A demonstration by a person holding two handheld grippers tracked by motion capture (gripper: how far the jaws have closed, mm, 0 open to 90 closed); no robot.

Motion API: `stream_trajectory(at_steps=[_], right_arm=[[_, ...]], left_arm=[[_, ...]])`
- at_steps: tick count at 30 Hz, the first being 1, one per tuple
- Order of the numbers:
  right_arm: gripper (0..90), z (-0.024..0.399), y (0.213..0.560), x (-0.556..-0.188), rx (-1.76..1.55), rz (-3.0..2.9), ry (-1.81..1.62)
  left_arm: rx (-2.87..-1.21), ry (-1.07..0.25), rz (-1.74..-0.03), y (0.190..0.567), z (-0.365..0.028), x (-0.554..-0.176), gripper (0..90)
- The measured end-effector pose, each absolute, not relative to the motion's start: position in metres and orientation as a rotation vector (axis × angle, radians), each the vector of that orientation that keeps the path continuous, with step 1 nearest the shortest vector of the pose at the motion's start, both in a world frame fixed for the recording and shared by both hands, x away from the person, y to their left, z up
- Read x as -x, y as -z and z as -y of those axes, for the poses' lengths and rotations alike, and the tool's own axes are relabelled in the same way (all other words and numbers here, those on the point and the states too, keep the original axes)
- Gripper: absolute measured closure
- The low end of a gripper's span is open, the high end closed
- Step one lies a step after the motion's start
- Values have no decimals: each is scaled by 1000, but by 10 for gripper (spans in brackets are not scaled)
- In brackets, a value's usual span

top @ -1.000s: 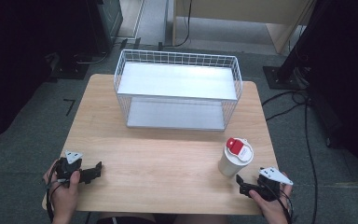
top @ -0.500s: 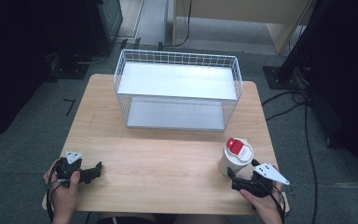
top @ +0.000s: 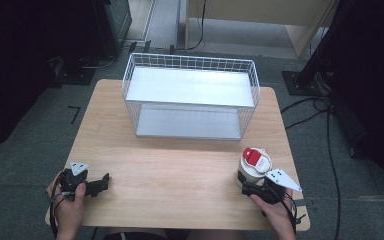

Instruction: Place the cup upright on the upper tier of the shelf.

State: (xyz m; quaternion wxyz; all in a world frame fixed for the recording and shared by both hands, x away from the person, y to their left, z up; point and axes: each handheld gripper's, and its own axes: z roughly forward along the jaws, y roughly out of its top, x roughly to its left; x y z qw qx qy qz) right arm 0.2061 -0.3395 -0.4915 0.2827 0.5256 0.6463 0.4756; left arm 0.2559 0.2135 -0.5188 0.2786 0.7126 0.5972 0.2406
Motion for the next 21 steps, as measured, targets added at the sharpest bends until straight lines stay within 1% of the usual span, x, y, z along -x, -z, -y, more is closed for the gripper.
stream_trajectory(at_steps=[2, 3, 13, 21], right_arm=[[110, 337, 491, -206, -1398, -1712, -1287], [114, 336, 491, -206, -1393, -1697, -1277], [124, 328, 489, -204, -1420, -1628, -1245], [125, 325, 478, -202, -1411, -1593, -1254]], left_arm=[[-1912, -646, -1603, 519, -214, -256, 0], [-1912, -646, -1603, 519, -214, -256, 0], [-1912, -645, -1602, 519, -214, -256, 0], [-1912, -646, -1602, 519, -214, -256, 0]])
